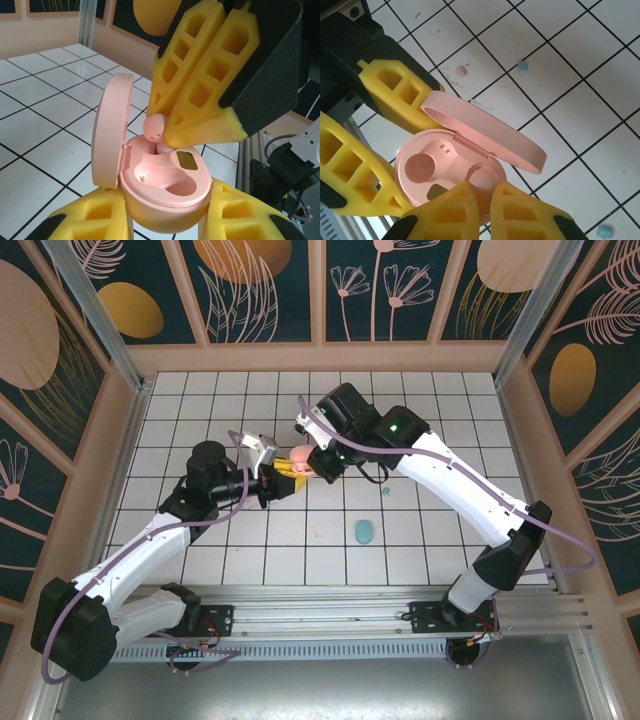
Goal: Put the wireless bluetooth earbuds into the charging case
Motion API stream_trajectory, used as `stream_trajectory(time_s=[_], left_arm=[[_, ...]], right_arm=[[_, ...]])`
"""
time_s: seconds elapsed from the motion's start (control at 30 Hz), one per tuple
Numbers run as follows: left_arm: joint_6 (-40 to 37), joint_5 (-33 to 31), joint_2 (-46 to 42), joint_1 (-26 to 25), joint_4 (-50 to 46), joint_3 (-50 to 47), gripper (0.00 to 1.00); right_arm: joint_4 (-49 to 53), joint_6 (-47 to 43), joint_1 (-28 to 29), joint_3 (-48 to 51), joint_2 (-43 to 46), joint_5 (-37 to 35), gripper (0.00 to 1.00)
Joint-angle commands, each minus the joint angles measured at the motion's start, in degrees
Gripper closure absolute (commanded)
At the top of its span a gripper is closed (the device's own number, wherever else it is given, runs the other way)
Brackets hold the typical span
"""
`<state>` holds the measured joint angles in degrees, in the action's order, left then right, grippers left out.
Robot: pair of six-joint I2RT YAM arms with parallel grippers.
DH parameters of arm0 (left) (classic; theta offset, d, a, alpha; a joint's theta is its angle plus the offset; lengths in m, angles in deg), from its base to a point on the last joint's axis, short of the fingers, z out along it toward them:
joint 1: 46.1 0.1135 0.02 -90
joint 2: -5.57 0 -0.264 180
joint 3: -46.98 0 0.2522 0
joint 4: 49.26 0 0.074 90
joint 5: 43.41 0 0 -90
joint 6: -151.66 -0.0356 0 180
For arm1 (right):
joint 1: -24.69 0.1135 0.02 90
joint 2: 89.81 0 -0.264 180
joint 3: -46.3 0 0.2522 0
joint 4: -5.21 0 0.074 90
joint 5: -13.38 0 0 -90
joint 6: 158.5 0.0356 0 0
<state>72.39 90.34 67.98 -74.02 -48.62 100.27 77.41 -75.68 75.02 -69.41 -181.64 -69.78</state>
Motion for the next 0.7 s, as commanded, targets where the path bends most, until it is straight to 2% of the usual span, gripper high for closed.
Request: stream_trajectory(time_s=[0.0,0.27,0.67], left_arm=[[-1.4,-0.1,-0.6,0.0,3.1,0.5,1.0],[-3.2,-0.1,-0.2,0.0,1.5,1.0,1.0],[-4.8,0.1,0.6,0.0,-0.4,2.0,1.0]], right_arm=[[5.6,-2.5,1.2,-2.6,-0.8,-0.2,0.96],[7.4,-3.7,1.5,-4.8,-1.3,-2.2,0.98],[7.8,-4.9,1.5,-4.5,-1.4,-0.2,0.99]])
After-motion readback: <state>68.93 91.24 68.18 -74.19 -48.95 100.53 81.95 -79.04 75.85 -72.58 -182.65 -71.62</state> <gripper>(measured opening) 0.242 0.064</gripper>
